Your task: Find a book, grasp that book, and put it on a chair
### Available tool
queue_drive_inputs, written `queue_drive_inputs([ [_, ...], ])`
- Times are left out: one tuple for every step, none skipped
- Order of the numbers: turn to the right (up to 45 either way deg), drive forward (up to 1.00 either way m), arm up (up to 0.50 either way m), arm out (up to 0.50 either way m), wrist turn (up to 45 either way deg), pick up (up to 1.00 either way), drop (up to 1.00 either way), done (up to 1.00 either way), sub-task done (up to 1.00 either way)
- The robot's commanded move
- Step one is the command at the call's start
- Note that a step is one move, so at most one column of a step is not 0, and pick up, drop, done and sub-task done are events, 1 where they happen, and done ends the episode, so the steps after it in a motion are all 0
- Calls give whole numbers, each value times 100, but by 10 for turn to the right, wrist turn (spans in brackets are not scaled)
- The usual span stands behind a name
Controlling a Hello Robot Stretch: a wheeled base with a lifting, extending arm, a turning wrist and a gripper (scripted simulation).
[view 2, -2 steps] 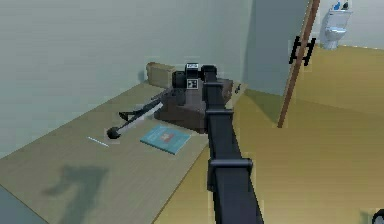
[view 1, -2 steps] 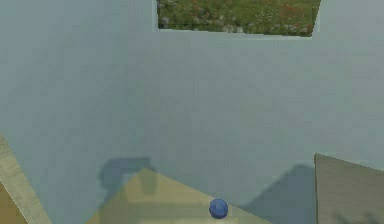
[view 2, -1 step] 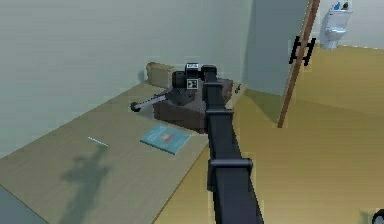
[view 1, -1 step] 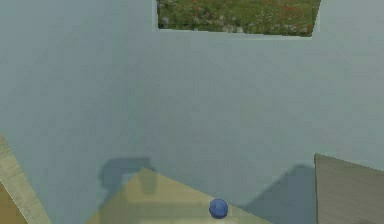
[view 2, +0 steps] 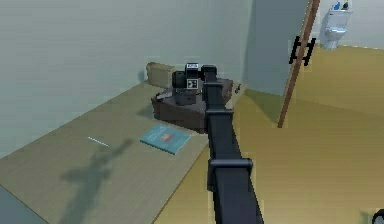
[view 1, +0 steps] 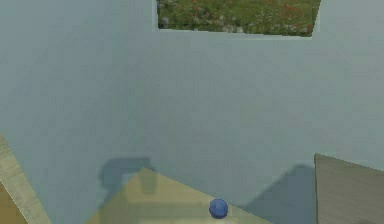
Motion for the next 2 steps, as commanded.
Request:
queue_drive_inputs([
  [0, 0, -30, 0, 0, 0, 0, 0, 0],
  [0, 0, 0, 0, 0, 100, 0, 0, 0],
])
